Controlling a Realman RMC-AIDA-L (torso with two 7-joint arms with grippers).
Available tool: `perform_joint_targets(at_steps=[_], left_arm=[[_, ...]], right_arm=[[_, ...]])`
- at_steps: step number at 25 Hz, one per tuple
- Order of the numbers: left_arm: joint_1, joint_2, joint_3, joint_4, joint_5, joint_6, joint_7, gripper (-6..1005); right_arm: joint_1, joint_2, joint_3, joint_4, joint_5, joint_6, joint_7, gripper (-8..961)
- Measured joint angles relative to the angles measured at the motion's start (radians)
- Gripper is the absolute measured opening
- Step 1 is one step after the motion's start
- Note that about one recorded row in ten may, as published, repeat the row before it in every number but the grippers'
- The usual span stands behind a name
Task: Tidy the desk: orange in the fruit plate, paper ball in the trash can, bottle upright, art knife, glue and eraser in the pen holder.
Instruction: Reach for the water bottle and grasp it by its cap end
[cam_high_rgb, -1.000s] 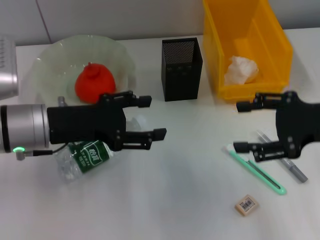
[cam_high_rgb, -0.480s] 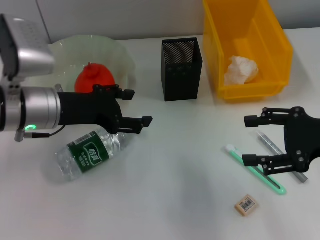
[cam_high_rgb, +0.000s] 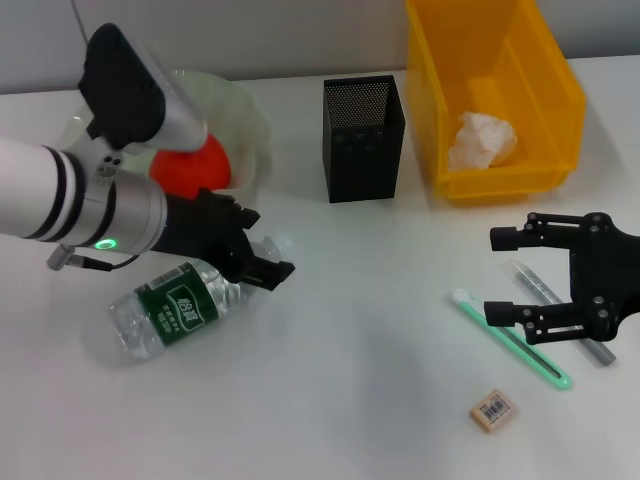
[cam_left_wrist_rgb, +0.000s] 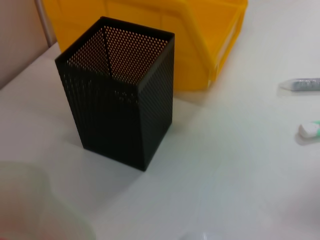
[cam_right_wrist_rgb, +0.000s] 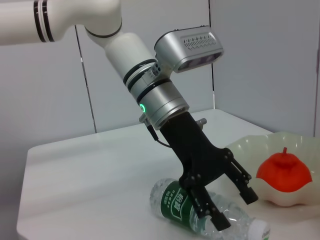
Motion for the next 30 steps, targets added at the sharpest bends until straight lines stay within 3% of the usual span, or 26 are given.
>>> perform_joint_targets(at_steps=[11, 30], left_arm=[[0.02, -0.001, 0.086, 0.05, 0.002, -0.086, -0.087, 781], [0.012, -0.002, 0.139, -0.008, 0.061, -0.179, -0.138, 777]], right_arm=[[0.002, 0.0, 0.001, 0.0, 0.004, 0.0, 0.0, 825], [0.009, 0.002, 0.001, 0.0, 0.004, -0.001, 0.005, 824]])
